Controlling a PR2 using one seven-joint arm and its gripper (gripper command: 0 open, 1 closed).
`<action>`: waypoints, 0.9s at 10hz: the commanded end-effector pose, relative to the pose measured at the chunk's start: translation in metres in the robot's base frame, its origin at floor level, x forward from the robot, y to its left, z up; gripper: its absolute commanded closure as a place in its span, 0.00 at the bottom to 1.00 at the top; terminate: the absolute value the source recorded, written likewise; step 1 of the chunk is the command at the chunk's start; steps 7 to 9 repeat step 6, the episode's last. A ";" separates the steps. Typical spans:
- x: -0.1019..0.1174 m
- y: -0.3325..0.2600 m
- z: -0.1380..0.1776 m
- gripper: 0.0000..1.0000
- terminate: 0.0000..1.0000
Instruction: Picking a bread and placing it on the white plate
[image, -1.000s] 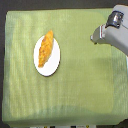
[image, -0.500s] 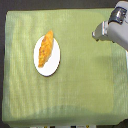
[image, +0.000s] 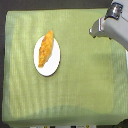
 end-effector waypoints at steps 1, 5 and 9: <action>0.007 -0.004 0.001 0.00 0.00; 0.009 -0.006 0.002 0.00 0.00; 0.009 -0.008 0.002 0.00 1.00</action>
